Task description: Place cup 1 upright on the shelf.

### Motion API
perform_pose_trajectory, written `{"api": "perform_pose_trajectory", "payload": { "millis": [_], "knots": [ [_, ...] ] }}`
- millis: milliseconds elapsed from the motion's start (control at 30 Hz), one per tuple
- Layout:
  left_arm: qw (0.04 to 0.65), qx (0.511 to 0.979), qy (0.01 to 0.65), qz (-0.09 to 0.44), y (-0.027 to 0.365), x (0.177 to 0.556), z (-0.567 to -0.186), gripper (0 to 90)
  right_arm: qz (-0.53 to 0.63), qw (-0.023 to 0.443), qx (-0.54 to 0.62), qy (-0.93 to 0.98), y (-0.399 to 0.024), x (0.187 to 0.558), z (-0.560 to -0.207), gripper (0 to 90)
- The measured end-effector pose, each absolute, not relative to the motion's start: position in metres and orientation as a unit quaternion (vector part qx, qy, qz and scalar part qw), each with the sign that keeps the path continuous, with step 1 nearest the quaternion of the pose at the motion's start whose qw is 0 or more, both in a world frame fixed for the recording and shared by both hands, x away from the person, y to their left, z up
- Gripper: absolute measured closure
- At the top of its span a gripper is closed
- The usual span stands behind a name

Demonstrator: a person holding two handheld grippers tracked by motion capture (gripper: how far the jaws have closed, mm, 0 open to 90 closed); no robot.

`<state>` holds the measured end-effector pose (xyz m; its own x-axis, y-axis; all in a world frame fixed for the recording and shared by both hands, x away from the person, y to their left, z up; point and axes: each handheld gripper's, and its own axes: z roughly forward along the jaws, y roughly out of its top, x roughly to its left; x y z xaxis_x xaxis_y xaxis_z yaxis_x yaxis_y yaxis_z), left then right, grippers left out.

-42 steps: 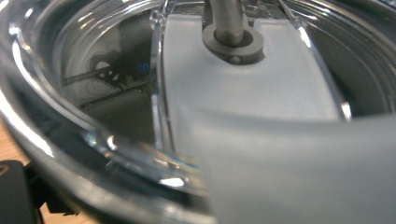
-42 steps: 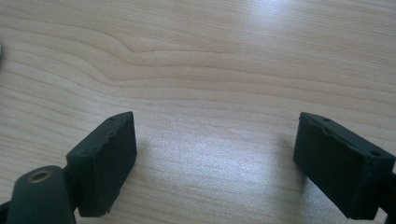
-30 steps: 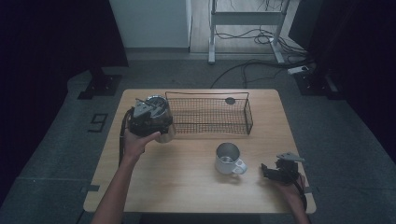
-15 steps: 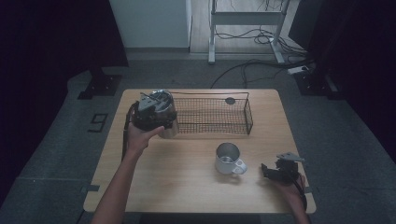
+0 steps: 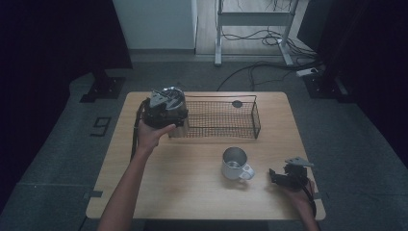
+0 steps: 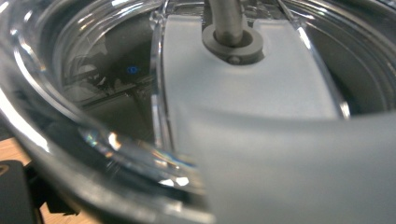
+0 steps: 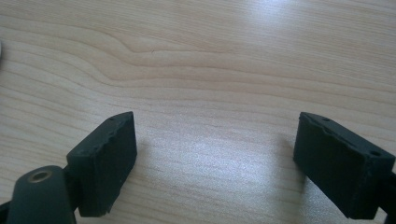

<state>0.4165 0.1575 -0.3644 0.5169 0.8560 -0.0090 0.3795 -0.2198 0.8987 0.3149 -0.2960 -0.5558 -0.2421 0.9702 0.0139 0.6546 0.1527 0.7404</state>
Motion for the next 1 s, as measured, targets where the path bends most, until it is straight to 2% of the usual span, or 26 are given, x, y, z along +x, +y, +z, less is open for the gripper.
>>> {"api": "perform_pose_trajectory", "payload": {
  "millis": [1000],
  "knots": [
    [0.463, 0.740, 0.425, 0.241, 0.137, 0.445, -0.360, 4.0, 0.323, 0.244, 0.565, 0.719, -0.296, 0.315, -0.556, 13.2]
  ]
}}
